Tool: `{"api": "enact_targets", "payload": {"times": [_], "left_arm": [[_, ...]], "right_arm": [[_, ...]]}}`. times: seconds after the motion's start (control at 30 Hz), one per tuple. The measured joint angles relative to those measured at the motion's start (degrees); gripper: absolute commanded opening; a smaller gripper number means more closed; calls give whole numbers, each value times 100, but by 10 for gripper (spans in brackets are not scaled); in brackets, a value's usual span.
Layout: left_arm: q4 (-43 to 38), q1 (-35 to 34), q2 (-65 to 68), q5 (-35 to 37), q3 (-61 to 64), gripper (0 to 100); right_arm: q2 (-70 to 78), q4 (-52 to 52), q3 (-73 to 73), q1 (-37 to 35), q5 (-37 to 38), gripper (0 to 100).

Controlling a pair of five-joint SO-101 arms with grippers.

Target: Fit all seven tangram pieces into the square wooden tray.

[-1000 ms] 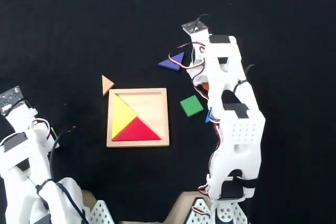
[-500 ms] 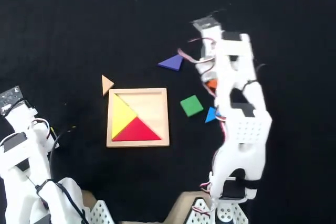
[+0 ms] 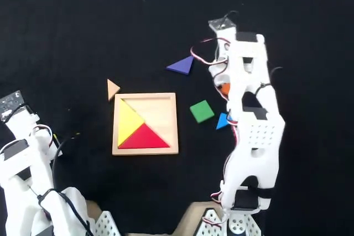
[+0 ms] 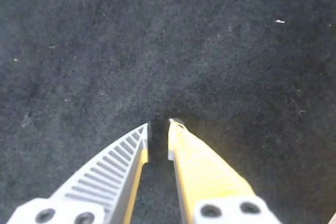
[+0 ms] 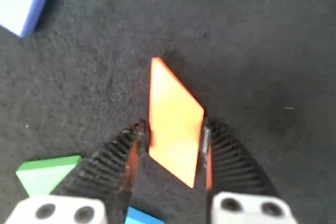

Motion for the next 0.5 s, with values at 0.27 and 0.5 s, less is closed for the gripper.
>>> {"api": "enact_targets", "payload": {"times": [0.27,0.5], "left_arm": [[0,0,0,0,0,80],[0,0,0,0,0,80]], "right_arm": [[413,26,-501,-9,-352,152],[440,26,-563,18,-352,25]]}}
